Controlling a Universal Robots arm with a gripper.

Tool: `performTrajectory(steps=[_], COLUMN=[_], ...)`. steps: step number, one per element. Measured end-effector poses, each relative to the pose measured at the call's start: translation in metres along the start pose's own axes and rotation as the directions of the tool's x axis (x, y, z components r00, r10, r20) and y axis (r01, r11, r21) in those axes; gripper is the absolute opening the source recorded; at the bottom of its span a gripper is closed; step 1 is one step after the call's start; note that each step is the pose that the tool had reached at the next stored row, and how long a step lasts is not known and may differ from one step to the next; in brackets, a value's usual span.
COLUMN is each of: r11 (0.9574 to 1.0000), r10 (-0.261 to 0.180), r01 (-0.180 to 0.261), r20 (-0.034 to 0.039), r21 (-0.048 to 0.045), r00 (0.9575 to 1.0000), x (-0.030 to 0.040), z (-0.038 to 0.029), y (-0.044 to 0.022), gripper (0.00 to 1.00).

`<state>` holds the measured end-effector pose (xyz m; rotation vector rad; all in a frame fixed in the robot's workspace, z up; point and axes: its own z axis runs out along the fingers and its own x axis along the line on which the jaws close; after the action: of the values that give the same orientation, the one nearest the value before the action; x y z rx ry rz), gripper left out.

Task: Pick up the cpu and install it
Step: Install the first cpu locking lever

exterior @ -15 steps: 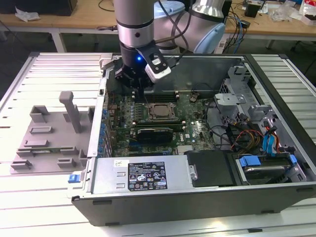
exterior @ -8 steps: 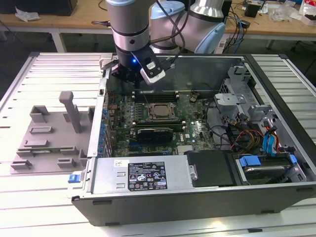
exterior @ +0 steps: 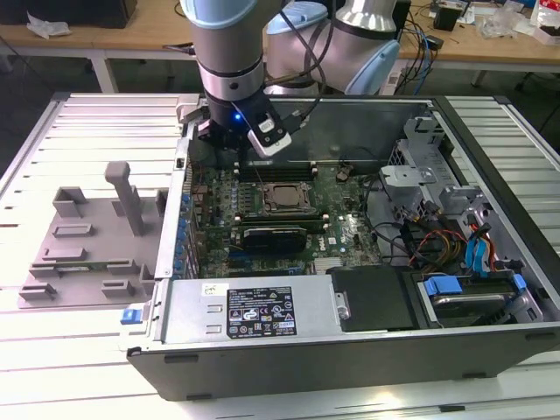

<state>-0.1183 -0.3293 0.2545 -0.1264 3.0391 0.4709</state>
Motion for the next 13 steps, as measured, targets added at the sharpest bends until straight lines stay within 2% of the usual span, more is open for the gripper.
performTrajectory(steps=[4, 7, 10, 13], r11=[1.0, 1.0, 1.0, 1.0], r10=[0.0, 0.0, 0.0, 0.0], r01=[0.0, 0.0, 0.0, 0.0], r20=[0.0001, 0.0, 0.0, 0.0001], r21=[0.0003, 0.0004, 0.0005, 0.0002], r00=[1.0, 1.0, 1.0, 1.0], x=[-0.0131, -0.0341, -0.0458, -0.046], z=[0.001, 0.0027, 0.004, 0.0042], y=[-0.0013, -0.0034, -0.0047, -0.0048], gripper=[0.11, 0.11, 0.11, 0.11])
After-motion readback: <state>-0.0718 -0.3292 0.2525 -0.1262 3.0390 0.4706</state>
